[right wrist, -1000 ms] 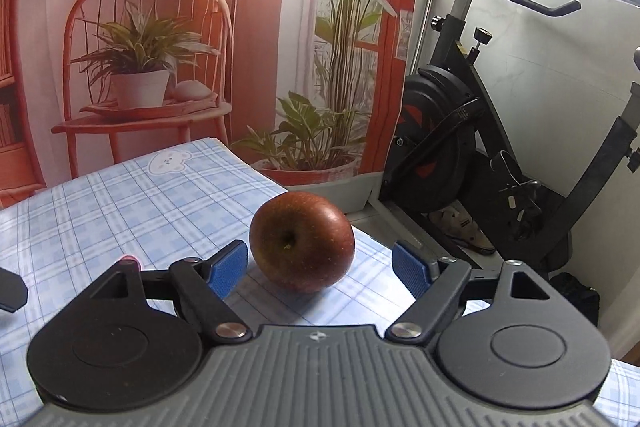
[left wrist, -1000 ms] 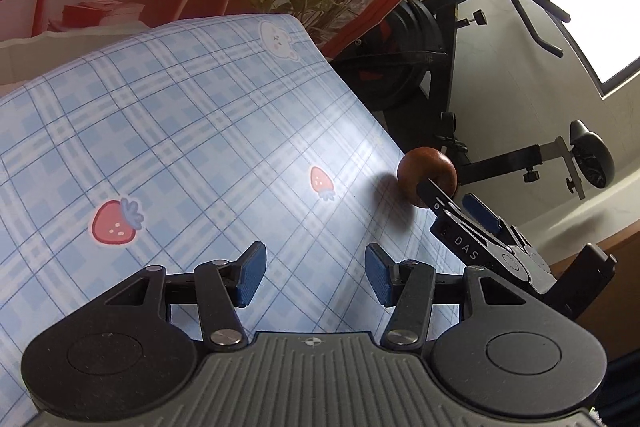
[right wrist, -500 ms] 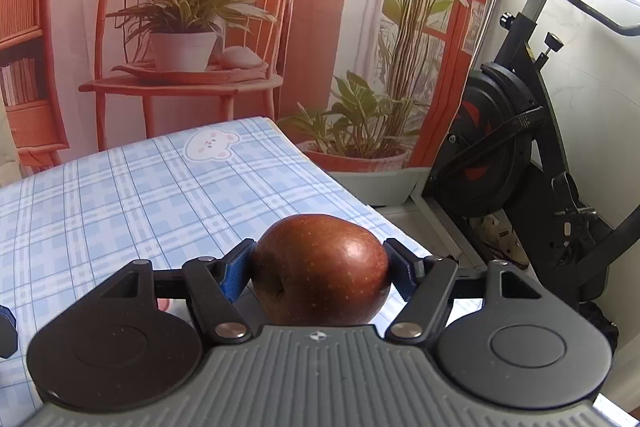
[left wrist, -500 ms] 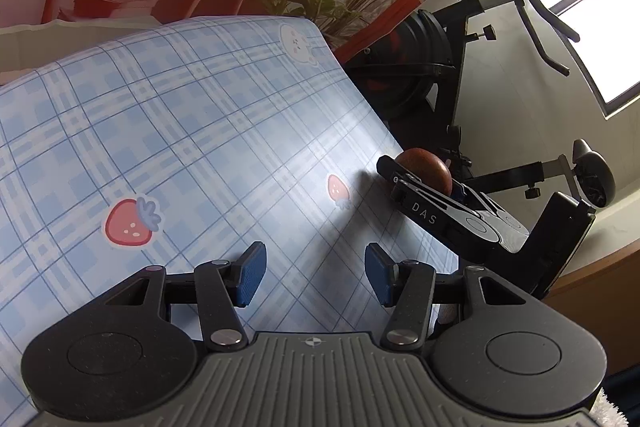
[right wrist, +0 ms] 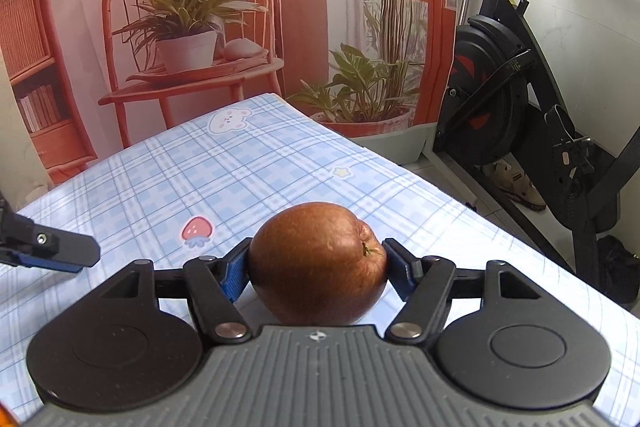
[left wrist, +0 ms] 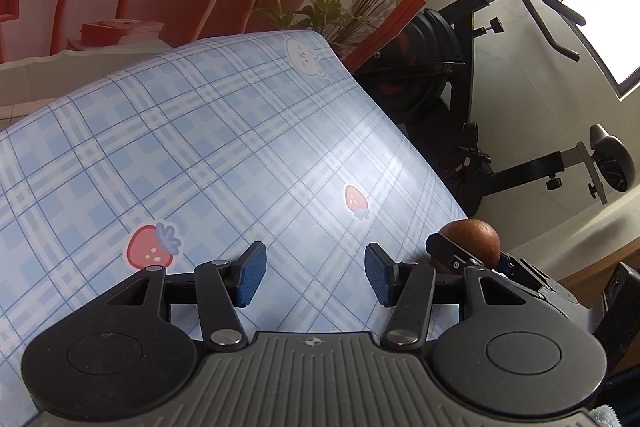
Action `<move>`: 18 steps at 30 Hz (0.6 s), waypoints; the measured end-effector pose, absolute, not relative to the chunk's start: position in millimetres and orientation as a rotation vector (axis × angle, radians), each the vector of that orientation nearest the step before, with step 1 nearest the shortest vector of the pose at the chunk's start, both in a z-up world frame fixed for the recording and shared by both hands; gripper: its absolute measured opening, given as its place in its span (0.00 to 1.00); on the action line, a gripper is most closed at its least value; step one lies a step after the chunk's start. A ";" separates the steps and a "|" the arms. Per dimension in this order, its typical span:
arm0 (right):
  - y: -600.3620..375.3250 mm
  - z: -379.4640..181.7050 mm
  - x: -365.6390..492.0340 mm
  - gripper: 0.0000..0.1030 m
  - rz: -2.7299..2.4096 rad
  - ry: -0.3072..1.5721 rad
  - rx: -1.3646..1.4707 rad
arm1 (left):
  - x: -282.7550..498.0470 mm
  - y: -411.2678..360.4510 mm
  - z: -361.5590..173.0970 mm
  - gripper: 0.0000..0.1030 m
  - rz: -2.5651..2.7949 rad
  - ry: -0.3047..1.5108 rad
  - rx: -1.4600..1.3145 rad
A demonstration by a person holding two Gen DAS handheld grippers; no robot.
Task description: Organize fruits
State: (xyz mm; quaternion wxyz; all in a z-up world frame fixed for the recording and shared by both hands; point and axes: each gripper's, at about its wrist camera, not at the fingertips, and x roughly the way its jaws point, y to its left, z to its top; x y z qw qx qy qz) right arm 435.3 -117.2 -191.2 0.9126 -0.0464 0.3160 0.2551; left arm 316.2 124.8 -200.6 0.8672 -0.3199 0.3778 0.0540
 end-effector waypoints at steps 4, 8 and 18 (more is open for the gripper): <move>-129.8 -191.5 398.6 0.68 0.530 0.665 -0.062 | 313.0 117.3 -199.9 0.55 0.091 0.827 -0.650; -143.2 -194.3 357.1 0.67 0.534 0.674 -0.016 | 306.5 99.7 -200.1 0.55 0.033 0.869 -0.605; -180.6 -200.4 284.0 0.67 0.515 0.662 0.103 | 297.1 31.5 -196.7 0.55 -0.158 0.956 -0.467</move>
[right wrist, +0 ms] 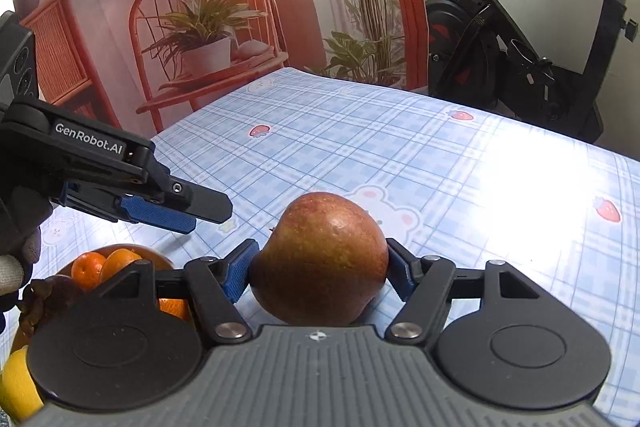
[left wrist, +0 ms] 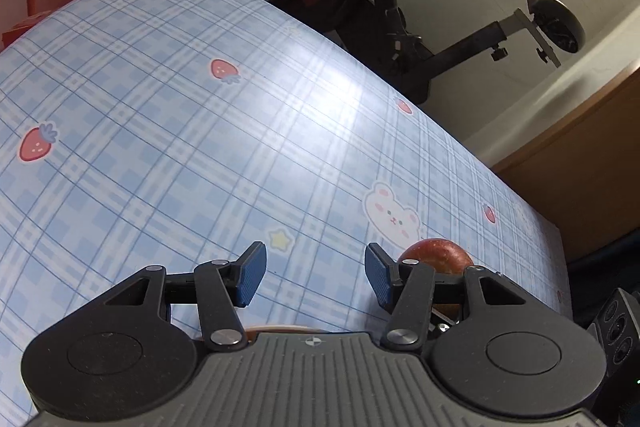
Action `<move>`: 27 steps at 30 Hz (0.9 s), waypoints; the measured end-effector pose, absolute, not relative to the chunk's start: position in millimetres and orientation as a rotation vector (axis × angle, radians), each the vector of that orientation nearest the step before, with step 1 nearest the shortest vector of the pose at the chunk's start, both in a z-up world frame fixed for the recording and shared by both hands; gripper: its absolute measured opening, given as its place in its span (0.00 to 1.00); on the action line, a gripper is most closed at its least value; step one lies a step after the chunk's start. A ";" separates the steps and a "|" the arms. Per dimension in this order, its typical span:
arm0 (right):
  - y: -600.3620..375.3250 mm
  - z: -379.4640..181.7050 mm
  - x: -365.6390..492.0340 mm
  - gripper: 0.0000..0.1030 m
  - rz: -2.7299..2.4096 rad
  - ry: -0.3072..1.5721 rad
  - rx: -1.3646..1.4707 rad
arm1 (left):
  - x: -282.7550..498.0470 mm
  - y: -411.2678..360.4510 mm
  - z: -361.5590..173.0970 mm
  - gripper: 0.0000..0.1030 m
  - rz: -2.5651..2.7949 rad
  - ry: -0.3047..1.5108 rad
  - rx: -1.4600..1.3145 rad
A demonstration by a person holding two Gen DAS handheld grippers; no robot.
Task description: Organize fruits
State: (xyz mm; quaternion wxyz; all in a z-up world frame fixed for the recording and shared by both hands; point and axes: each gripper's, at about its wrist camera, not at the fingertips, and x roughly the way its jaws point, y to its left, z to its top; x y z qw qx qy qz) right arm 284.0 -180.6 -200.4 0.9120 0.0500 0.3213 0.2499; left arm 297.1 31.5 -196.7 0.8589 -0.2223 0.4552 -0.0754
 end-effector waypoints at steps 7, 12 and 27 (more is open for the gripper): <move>-202.1 -201.4 263.1 0.68 0.507 0.659 0.155 | 298.7 -15.8 -191.2 0.56 -0.272 0.966 -0.386; -216.9 -203.1 256.8 0.68 0.496 0.653 0.200 | 301.2 -38.3 -187.3 0.56 -0.299 0.954 -0.354; -233.9 -204.1 247.1 0.71 0.512 0.675 0.227 | 323.0 -85.3 -191.8 0.57 -0.393 0.993 -0.267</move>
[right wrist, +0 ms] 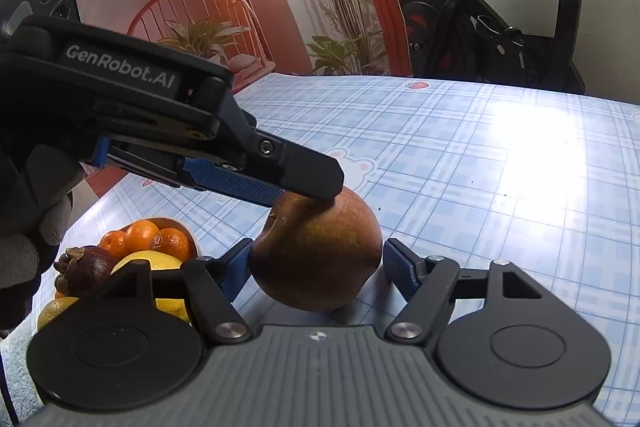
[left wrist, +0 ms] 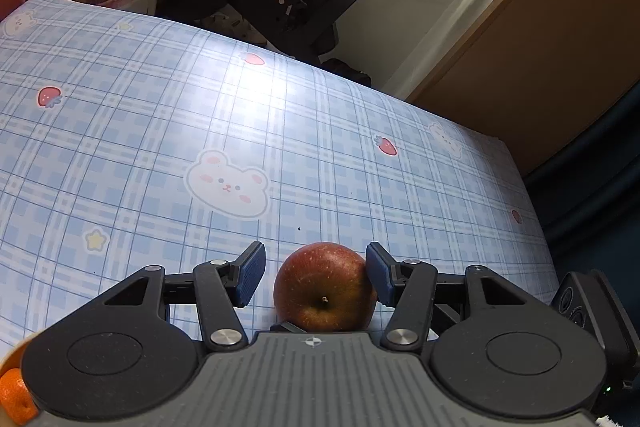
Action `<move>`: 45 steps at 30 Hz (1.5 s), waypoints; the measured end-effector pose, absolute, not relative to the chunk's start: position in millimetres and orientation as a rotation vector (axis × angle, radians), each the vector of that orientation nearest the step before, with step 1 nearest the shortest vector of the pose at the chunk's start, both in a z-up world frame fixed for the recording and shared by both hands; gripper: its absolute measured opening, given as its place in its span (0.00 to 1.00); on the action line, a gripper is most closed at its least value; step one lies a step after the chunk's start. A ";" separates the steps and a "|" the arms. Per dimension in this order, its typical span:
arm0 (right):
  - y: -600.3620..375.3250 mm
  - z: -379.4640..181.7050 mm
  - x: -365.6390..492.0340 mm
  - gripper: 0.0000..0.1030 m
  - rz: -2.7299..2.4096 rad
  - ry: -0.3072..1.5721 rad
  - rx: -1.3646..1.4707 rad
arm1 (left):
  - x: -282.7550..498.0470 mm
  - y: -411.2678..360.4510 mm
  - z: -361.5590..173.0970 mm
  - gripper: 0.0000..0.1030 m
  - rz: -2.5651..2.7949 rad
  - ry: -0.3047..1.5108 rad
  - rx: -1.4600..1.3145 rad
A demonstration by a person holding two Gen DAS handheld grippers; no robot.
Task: Organize fruits
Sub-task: 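Clamp the red apple with the left gripper while the right gripper lowers it onto the plate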
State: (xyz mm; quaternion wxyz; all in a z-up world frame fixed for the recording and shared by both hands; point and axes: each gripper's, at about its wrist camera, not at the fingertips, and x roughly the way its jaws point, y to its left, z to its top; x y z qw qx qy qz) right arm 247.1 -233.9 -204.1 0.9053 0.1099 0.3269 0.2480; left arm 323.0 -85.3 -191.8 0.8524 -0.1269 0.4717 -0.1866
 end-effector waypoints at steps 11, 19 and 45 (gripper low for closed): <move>-240.9 -201.1 222.5 0.64 0.488 0.637 0.244 | 318.8 -84.9 -204.9 0.59 -0.452 1.019 -0.326; -243.9 -199.1 221.2 0.61 0.486 0.626 0.272 | 314.1 -93.4 -202.4 0.55 -0.455 1.008 -0.293; -163.7 -127.7 179.1 0.61 0.681 0.572 0.222 | 227.2 -3.6 -120.4 0.55 -0.385 0.925 -0.264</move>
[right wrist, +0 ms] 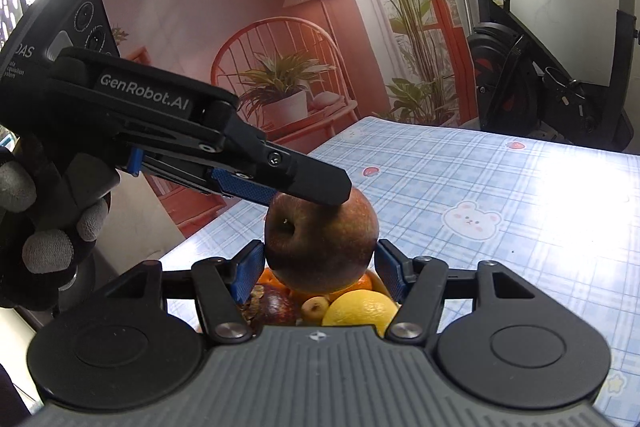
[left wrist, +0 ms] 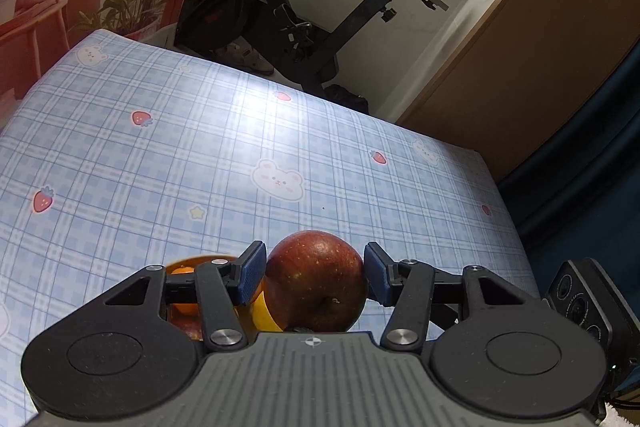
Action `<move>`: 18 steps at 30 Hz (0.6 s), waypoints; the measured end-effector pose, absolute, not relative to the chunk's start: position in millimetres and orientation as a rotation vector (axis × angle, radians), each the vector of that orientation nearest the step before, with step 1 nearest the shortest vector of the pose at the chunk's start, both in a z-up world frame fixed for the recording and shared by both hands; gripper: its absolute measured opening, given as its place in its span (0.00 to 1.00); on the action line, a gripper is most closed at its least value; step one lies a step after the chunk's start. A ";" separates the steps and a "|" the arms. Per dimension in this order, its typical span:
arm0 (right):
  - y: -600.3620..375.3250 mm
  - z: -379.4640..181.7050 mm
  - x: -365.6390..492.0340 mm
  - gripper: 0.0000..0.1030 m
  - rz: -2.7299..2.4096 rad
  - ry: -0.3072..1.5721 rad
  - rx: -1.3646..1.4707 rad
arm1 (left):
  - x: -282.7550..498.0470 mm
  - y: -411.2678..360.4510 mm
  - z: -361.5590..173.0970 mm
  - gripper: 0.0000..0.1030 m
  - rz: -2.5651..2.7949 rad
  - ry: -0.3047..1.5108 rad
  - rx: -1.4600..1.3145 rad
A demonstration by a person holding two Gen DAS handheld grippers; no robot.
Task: Organize fruits
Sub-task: 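Clamp the red apple with the left gripper while the right gripper lowers it onto the plate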
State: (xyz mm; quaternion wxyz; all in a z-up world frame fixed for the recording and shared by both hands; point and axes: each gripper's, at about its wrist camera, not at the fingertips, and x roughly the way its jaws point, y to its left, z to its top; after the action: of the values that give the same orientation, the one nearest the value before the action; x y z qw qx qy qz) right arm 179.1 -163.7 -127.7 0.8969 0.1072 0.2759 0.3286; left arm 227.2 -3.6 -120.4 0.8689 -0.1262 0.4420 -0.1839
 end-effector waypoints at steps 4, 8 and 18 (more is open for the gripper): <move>-143.1 -136.7 178.2 0.61 0.700 0.618 0.185 | 218.3 12.5 -133.4 0.55 -0.358 0.953 -0.284; -131.5 -144.2 180.4 0.61 0.694 0.667 0.153 | 218.3 21.1 -147.6 0.57 -0.344 0.972 -0.314; -119.4 -137.5 178.5 0.63 0.684 0.667 0.028 | 209.9 38.7 -155.2 0.57 -0.375 0.982 -0.356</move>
State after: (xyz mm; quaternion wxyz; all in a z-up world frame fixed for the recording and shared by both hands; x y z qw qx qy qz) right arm 178.5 -119.4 -137.5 0.8880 0.0135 0.3209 0.3290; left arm 209.9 38.7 -155.2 0.8499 -0.1692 0.4662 -0.1780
